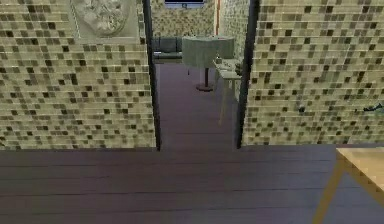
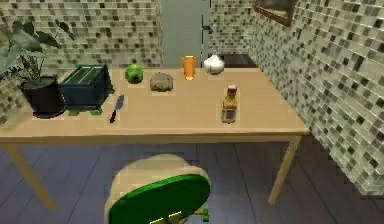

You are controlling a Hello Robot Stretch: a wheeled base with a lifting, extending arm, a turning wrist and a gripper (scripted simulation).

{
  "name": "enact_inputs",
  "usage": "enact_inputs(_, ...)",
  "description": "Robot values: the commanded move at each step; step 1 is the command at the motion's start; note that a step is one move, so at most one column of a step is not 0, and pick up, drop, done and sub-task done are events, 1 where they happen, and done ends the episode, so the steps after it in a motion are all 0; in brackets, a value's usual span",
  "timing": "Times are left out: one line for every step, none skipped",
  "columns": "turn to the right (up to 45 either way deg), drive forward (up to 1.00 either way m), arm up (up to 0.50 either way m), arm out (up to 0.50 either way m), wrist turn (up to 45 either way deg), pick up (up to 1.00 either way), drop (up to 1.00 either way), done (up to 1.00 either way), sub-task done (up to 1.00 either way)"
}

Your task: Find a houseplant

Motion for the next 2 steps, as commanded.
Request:
enact_inputs(45.0,0.00,0.00,0.00,0.0,0.00,0.00,0.00,0.00)
enact_inputs(0.0,0.00,0.00,0.00,0.0,0.00,0.00,1.00,0.00)
